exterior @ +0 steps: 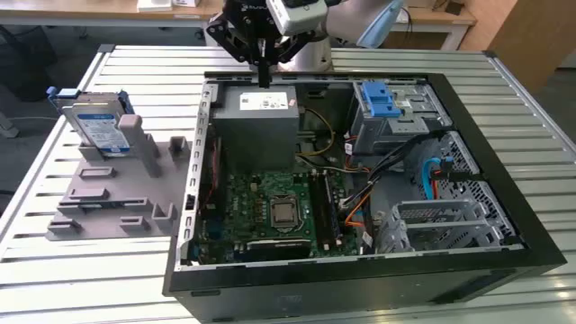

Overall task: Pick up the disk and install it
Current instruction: 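Reach for the disk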

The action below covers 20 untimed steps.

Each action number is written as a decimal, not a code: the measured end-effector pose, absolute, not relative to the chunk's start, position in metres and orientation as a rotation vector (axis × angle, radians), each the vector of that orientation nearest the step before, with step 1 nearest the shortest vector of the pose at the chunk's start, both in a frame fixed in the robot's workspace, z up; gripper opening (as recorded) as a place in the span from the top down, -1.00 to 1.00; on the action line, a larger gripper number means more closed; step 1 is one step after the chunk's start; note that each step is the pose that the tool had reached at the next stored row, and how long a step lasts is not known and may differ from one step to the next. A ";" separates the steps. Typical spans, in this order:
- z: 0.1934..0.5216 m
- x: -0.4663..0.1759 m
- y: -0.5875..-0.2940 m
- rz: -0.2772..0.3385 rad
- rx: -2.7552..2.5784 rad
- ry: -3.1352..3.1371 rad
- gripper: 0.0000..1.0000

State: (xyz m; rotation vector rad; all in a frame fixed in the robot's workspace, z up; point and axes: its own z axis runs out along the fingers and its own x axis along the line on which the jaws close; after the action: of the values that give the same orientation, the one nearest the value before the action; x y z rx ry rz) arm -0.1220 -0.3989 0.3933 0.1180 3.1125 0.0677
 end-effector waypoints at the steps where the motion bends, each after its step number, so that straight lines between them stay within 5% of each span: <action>1: 0.393 -0.122 -0.399 0.068 0.118 3.113 0.79; 20: 0.393 -0.127 -0.399 0.068 0.118 3.113 0.79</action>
State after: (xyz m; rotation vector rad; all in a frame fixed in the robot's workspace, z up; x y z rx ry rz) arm -0.1273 -0.3989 0.3931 0.1180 3.1126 0.0676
